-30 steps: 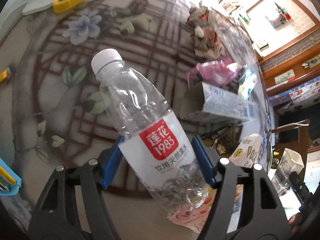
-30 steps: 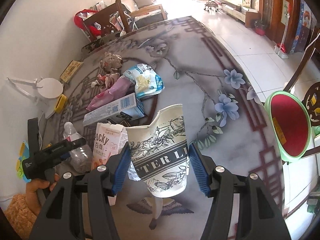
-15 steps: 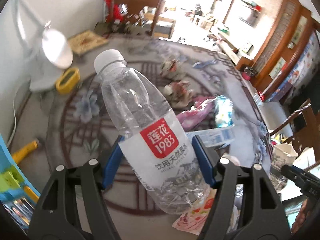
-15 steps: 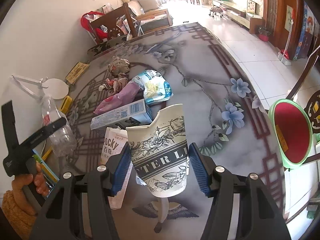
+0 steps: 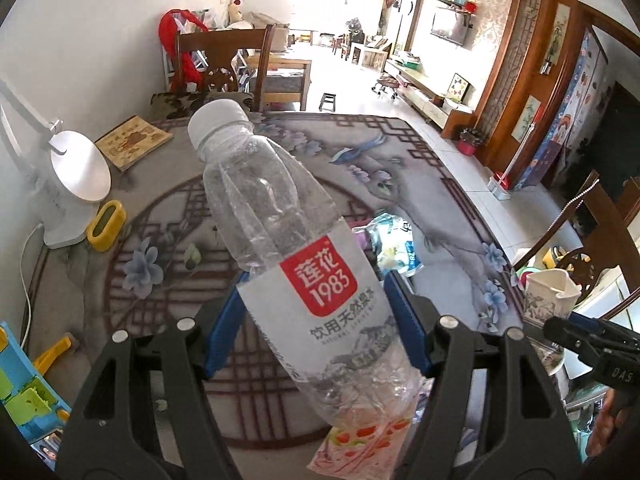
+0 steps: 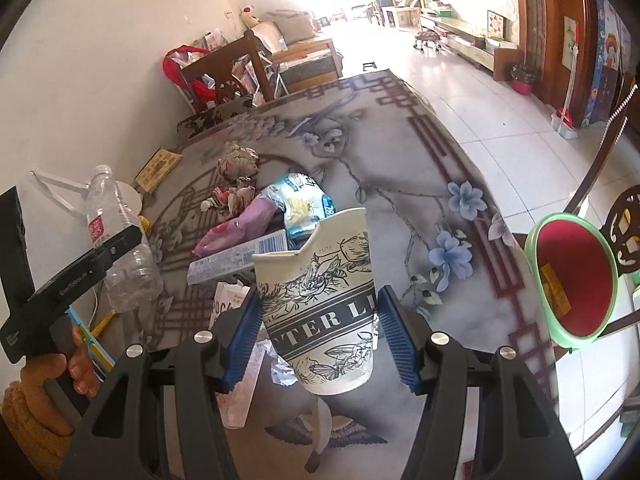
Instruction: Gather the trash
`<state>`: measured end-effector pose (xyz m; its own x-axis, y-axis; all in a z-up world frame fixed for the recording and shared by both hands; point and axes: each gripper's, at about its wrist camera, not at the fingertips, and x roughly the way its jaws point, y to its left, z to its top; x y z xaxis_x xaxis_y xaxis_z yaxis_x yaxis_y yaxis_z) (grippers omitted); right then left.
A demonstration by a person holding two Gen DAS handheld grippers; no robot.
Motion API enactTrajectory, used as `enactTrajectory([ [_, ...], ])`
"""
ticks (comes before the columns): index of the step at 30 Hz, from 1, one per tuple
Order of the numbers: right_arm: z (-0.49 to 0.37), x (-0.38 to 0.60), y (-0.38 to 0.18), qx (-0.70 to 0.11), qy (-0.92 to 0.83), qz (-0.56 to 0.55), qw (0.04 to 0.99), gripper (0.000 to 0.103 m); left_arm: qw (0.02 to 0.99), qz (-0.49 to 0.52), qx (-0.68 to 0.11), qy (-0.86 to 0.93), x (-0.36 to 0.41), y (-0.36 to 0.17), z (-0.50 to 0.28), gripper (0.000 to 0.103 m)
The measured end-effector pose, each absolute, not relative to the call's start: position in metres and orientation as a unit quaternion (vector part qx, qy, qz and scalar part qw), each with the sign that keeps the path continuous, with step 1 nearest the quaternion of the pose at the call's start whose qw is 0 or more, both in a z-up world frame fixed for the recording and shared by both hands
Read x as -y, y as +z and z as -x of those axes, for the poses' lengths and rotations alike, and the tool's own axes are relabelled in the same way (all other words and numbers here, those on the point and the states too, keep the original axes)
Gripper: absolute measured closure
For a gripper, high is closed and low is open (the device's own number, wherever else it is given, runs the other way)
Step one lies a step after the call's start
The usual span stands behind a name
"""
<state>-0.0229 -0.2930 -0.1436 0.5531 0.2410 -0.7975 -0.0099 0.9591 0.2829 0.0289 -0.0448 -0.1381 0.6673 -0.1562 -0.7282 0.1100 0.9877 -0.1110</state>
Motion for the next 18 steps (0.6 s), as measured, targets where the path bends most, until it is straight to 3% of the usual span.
enactTrajectory([
  [18, 0.010, 0.299, -0.143, -0.465, 0.100, -0.120, 0.871, 0.046, 0.915, 0.019, -0.393, -0.086, 0.076, -0.128, -0.033, 0.036],
])
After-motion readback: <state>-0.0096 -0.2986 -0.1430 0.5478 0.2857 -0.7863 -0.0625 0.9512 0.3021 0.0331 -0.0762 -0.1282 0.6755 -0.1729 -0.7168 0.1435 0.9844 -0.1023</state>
